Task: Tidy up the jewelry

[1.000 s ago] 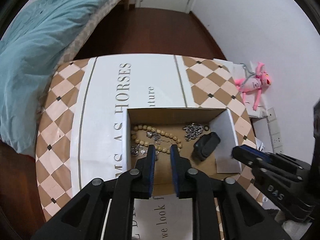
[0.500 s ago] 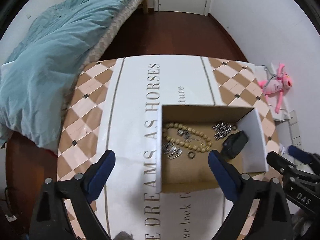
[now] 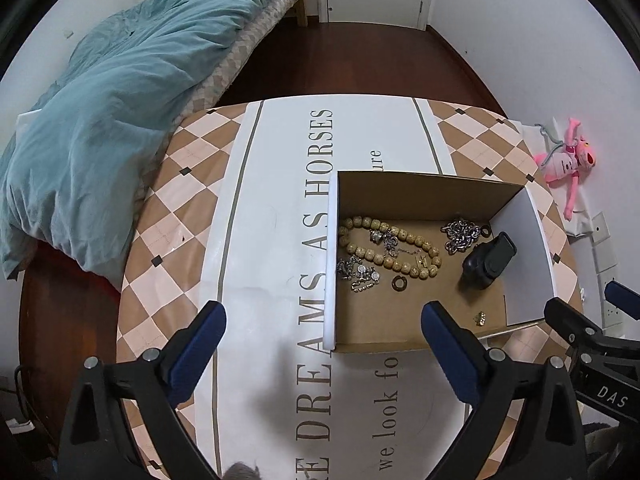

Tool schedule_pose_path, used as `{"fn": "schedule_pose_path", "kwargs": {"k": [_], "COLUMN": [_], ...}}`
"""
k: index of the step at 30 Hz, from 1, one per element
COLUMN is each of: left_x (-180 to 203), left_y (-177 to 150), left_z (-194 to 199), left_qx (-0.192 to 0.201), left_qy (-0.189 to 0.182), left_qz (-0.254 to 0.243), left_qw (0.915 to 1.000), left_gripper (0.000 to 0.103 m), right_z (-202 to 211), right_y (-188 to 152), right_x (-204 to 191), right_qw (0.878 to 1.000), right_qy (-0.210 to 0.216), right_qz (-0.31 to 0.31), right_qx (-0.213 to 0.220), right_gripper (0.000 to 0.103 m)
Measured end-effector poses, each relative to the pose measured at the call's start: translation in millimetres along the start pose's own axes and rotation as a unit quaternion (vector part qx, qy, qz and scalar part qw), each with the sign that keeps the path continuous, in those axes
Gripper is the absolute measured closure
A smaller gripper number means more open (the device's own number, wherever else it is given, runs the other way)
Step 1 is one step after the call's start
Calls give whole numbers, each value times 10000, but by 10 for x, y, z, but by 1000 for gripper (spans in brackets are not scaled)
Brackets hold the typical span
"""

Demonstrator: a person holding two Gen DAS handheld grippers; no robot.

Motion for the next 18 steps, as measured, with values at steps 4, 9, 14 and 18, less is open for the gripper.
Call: {"fn": "schedule_pose_path", "kwargs": {"k": [4,9,14,18], "left_x": [-4,-9,-28,-81], "left_y": [17,44,36,-2], "left_z": [106,350,800,1193], "left_qx": [83,236,595,831], "left_qy": [-34,-106,-104,-85], "left_qz": [58,115,112,175], "left_qw": [9999,9996,9981,9963], "left_gripper": [3,3,3,3], "right_z": [87,322,740,1123], "right_y": [25,49,21,-41], "right_x": [20,45,72,81], "right_qw": [10000,9995,9977,9952], "right_qy": [-38,-64,-134,-159], "right_qz": [0,-54,-85,-117], "right_qx": [92,308,663,963], "right_gripper": [2,2,2,2]}}
Point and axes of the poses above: each gripper's, at about its wrist camera, not at the fingertips, and z roughly against the way its jaws point, x to its right, y to its top, the point moved 9 cm from there along -z, roughly the way its jaws point, and after that the axes turned 7 degrees about z, right-handed, at the moved point
